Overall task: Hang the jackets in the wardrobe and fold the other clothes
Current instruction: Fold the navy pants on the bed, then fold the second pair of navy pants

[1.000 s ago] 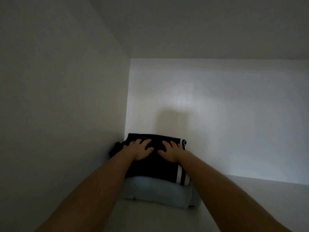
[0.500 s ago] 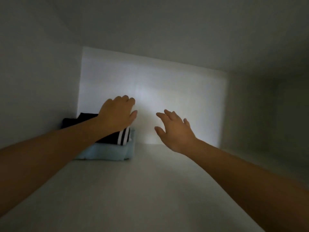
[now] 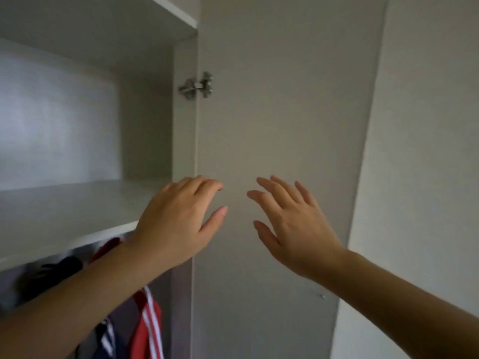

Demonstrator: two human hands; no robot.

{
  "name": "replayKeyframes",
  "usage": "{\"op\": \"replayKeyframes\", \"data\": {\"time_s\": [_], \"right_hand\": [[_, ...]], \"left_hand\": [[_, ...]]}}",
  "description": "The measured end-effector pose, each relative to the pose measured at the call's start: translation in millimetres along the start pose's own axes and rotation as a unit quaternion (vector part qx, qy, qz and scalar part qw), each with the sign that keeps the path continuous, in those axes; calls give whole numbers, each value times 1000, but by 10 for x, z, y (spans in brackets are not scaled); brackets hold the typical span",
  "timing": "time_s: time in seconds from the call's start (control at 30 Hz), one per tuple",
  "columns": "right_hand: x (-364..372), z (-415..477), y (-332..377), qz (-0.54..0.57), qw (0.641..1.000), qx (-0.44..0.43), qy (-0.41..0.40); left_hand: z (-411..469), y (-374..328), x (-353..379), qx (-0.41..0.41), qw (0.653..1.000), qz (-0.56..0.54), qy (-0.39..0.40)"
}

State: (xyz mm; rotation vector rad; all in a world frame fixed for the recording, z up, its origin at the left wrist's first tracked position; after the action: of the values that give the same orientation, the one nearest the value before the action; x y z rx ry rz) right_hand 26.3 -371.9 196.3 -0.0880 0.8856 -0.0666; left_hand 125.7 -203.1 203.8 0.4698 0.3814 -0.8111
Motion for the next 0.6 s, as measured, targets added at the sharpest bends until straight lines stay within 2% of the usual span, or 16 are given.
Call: {"op": "replayKeyframes", "data": {"time_s": [0.13, 0.37, 0.6], "right_hand": [[-403, -858, -619, -41, 995, 96, -4], [-831, -2225, -1494, -87, 967, 240, 6], [-976, -3685, -2546, -116, 922, 369, 27]], "left_hand": [[107, -1144, 207, 20, 991, -132, -19], [292, -2934, 627, 91, 947, -302, 53], [281, -4813, 1278, 96, 883, -441, 128]]}}
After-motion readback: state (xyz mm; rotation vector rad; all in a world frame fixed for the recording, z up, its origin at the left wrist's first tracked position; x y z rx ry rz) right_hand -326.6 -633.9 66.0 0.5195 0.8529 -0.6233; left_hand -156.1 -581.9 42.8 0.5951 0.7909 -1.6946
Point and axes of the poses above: each hand's wrist, its own z-axis towards the middle knuckle, its own x-axis out of the palm, y = z × x, the point moved 2 cm from there along z, towards the middle knuckle, and after that the axes turned 8 degrees about z, right-handed, at the moved point
